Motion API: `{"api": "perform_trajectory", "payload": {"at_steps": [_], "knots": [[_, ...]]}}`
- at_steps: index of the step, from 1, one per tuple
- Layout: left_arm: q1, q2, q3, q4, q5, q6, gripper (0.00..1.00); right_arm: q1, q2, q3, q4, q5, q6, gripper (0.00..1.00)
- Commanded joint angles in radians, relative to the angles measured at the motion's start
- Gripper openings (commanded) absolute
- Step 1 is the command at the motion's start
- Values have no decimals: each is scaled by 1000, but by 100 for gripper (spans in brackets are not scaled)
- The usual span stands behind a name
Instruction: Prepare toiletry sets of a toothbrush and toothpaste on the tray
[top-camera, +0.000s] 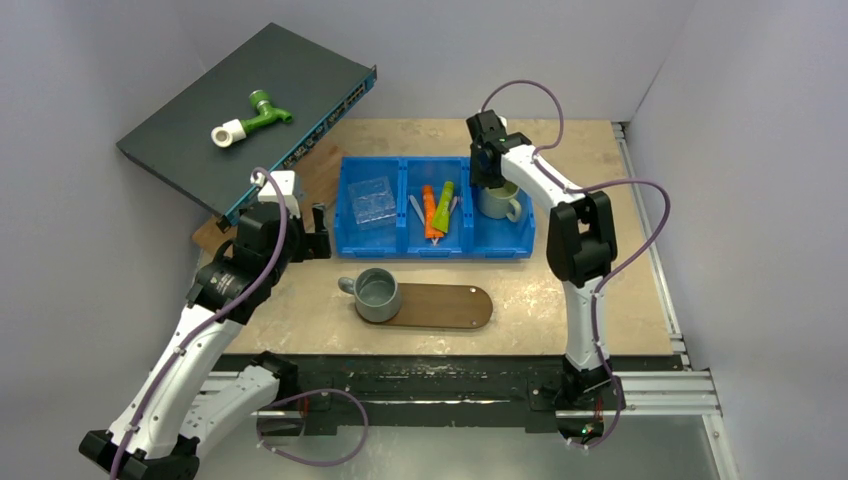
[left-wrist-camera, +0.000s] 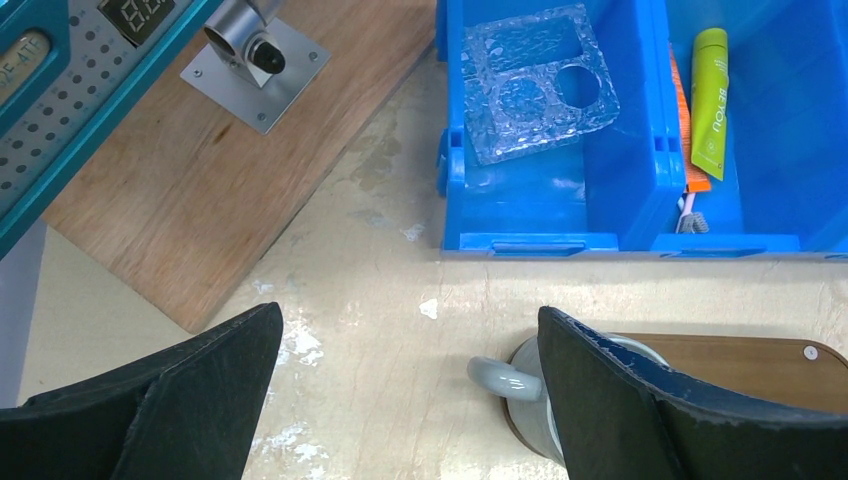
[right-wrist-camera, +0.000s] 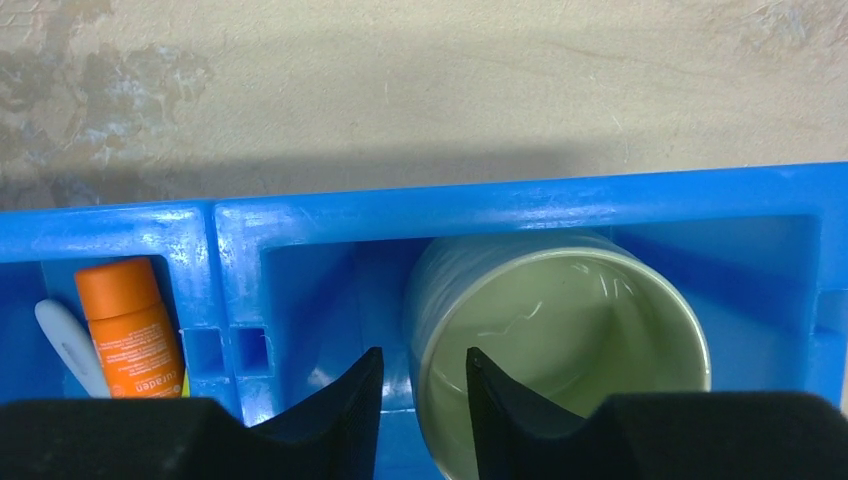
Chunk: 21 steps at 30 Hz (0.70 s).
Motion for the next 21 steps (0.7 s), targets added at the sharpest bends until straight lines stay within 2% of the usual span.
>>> {"api": "perform_trajectory", "payload": {"at_steps": [1,5,8,12,14,21], "knots": [[5,-13,28,37,3,16,98,1,-6,43,-14,-12,-14,35],[6,-21,27,38,-1,15,98,1,-9,34,-15,-20,-20,29],[6,-23,27,37,-5,17,98,0,-12,25,-16,-29,-20,18],[6,-25,26,37,-6,17,98,1,-22,12,-11,-43,-21,9],[5,-25,26,37,-7,17,98,1,-27,12,-12,-45,-27,1],[5,-25,26,36,-9,17,98,1,-106,-41,10,-23,-46,0]]}}
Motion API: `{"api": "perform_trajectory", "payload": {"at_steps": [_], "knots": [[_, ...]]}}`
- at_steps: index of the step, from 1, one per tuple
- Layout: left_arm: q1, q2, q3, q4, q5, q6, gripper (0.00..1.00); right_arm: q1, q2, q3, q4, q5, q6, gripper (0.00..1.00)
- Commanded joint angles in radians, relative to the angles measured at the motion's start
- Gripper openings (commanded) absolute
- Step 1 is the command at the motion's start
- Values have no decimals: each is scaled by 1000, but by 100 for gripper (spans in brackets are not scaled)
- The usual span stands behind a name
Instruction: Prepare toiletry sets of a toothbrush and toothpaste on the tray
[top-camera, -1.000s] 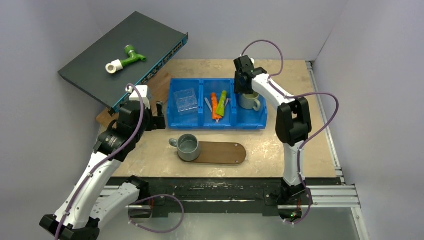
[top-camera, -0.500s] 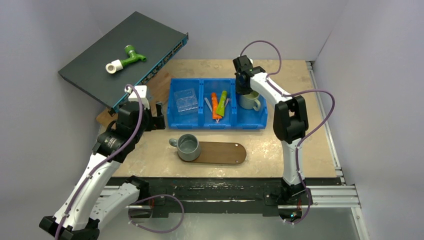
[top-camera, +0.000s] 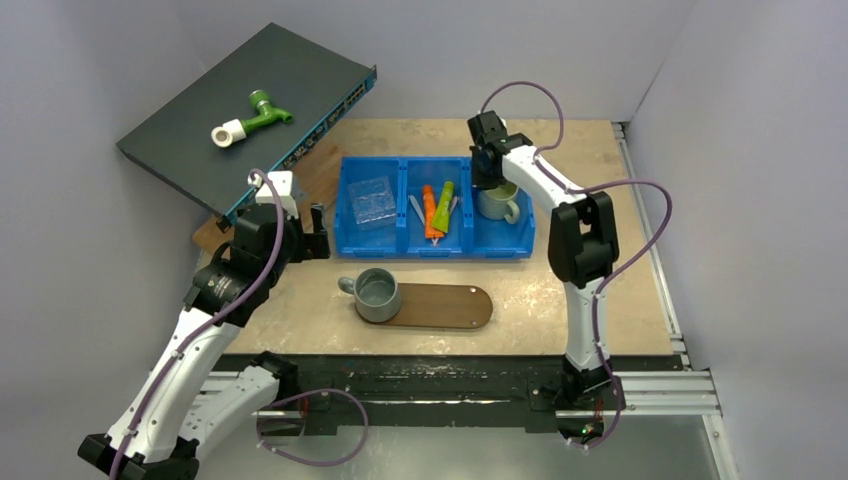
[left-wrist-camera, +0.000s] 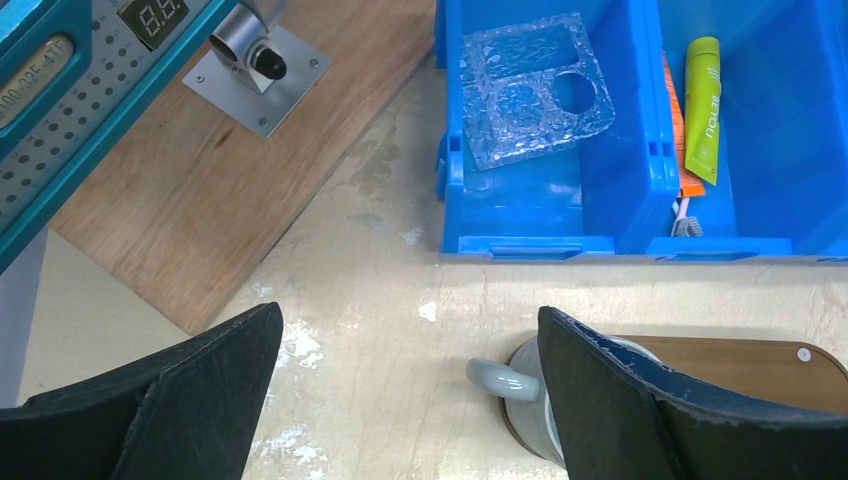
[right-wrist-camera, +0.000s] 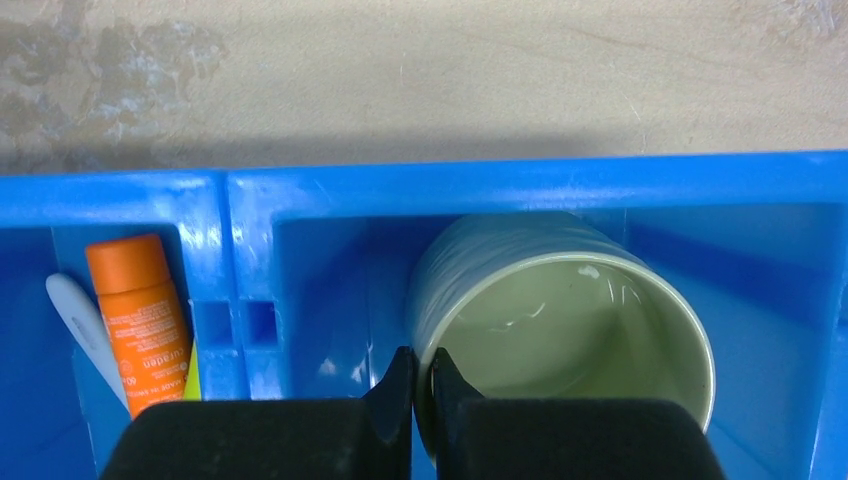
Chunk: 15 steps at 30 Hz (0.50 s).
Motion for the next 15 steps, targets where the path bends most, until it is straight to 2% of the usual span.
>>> {"api": "perform_trajectory", "payload": {"at_steps": [1,15], "knots": [[6,-8,26,35,-10,17,98,4,-120,-42,16,22,-32,0],[6,5,31,34,-1,16,98,30,-391,-178,36,64,-57,0]]}}
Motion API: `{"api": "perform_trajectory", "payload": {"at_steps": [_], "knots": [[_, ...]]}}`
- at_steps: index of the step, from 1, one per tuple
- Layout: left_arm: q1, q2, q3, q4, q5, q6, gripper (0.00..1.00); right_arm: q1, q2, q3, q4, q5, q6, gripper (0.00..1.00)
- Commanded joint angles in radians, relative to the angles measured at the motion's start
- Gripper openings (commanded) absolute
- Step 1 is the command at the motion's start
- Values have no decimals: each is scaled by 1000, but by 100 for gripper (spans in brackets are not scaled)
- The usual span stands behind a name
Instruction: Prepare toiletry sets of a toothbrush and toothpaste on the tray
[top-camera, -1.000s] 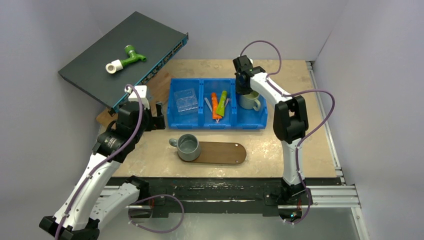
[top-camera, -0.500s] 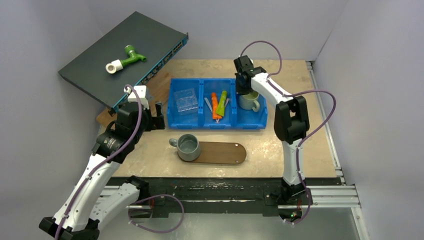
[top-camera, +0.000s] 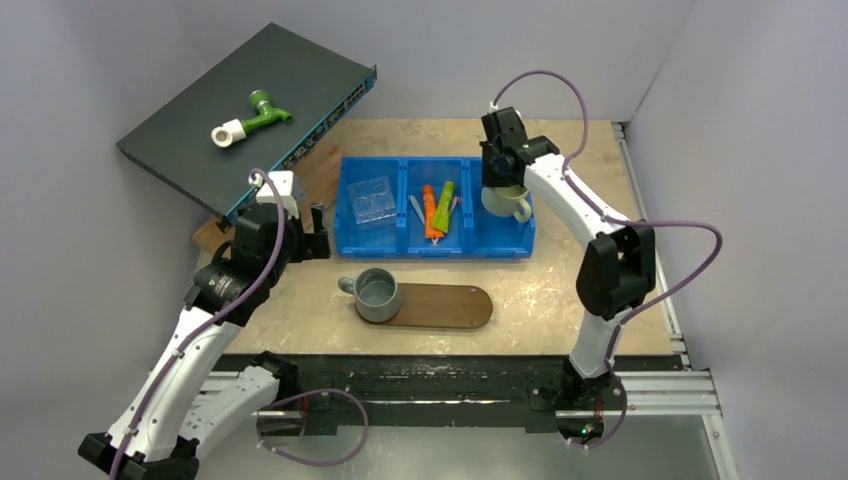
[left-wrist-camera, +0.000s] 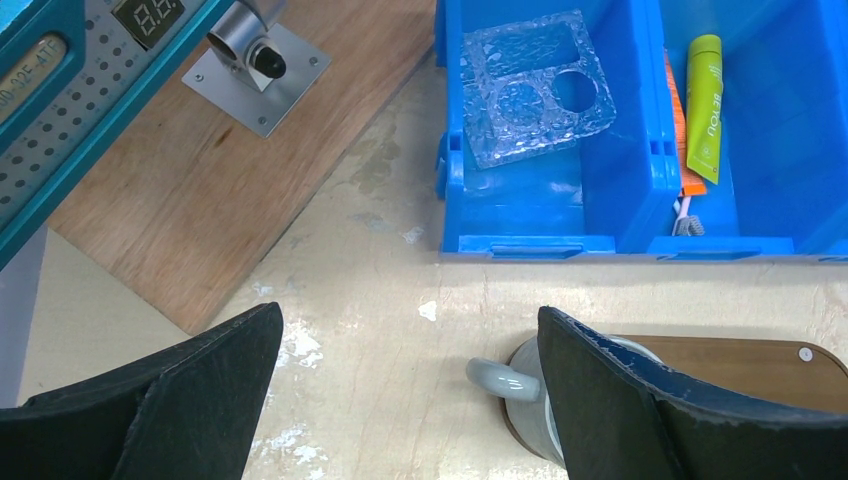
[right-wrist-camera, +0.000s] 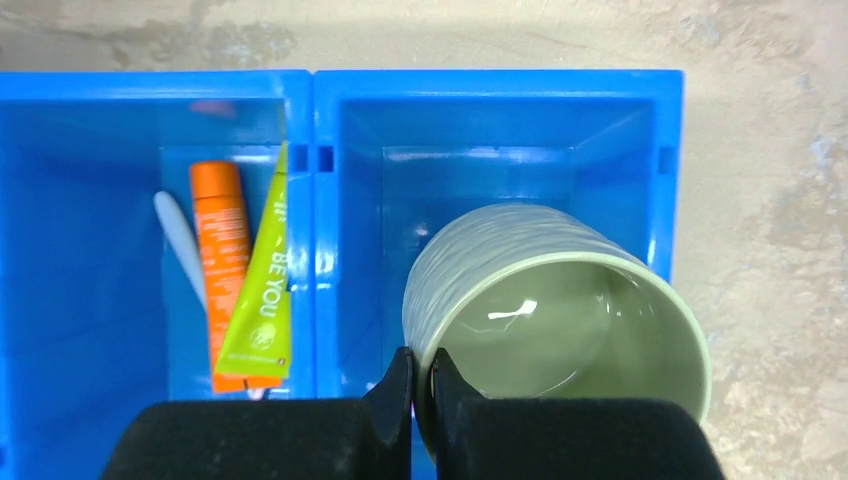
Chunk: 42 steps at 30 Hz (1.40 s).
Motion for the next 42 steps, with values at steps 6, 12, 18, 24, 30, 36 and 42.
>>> {"api": "perform_trajectory", "payload": {"at_steps": [6,12,18,24,30,36,42], "knots": [[6,4,31,35,1,16,98,76,-231,-45,-8,87,-42,0],[5,8,31,35,4,15,98,167,-347,-117,-53,114,-39,0],[5,12,31,36,7,15,98,246,-464,-215,-93,79,-16,0],[6,17,29,36,11,15,98,320,-543,-293,-129,35,21,0],[5,23,30,35,14,15,98,401,-583,-357,-156,55,65,0],[6,25,29,35,16,15,98,473,-606,-429,-117,45,88,0],[6,26,29,34,14,16,98,532,-590,-471,-85,51,117,0]]}}
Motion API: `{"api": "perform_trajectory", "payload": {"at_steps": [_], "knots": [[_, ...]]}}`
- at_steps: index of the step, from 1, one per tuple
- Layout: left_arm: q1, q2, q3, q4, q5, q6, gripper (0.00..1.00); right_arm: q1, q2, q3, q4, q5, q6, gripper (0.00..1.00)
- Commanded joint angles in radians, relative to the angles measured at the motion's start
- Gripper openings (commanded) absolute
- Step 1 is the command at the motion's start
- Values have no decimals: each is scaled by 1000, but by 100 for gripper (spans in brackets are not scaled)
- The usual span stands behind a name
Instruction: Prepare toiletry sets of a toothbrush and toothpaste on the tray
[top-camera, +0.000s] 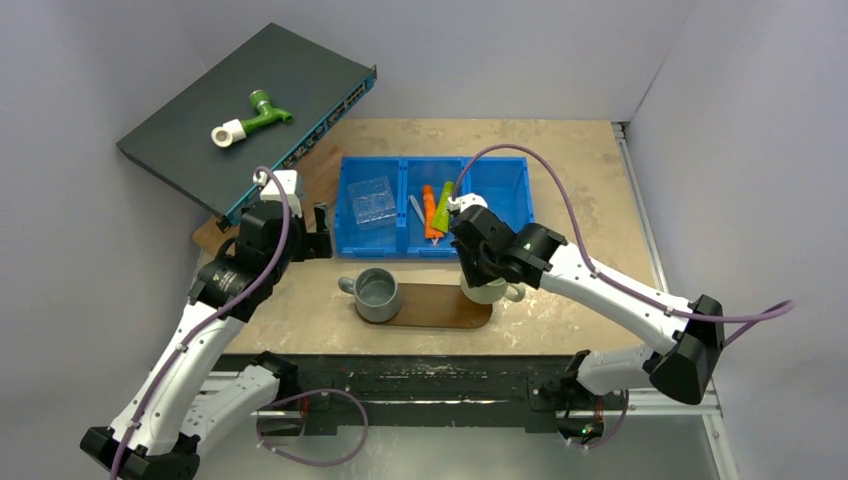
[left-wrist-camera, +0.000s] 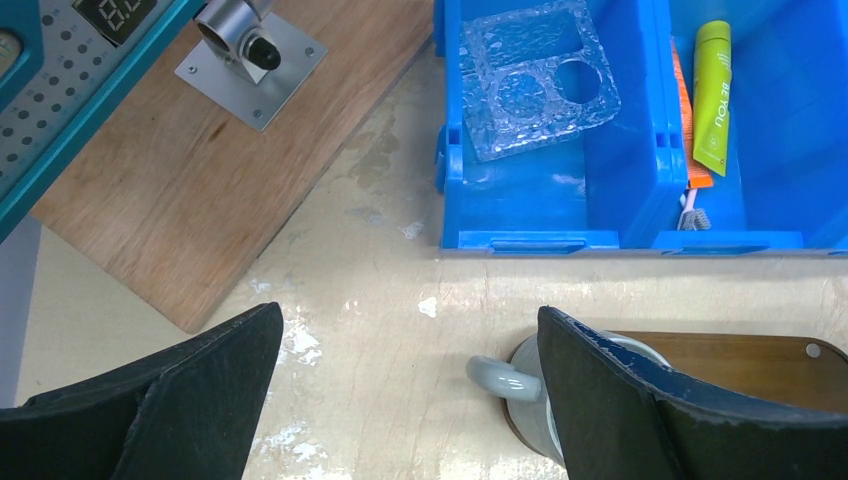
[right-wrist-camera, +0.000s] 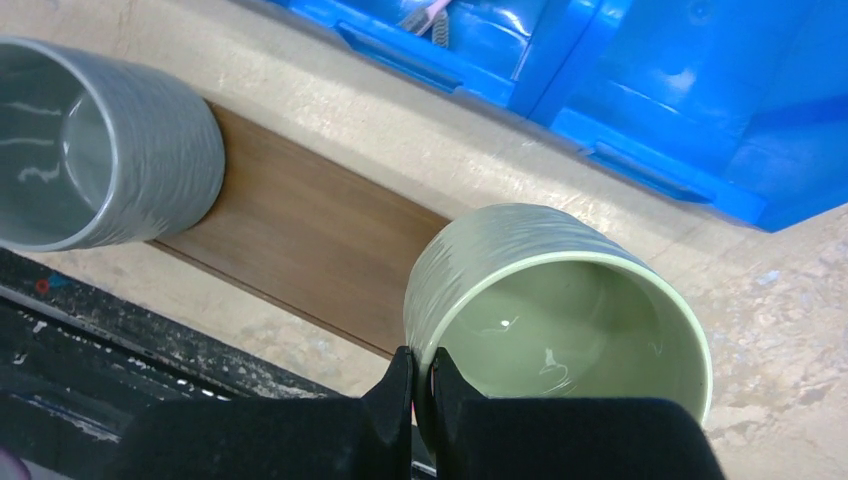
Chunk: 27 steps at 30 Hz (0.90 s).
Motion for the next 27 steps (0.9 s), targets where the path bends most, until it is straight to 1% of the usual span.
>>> {"api": "perform_trajectory", "payload": {"at_steps": [1,8,15,27], "knots": [[5,-1,29,34,10,17,98,38,-27,-8,100,20,30,0],[5,0,29,34,8,17,98,80,-2,-49,139,11,54,0],[6,4,29,34,6,18,98,117,38,-63,143,35,74,0],[5,10,30,32,3,18,98,130,68,-95,151,41,88,0]]}}
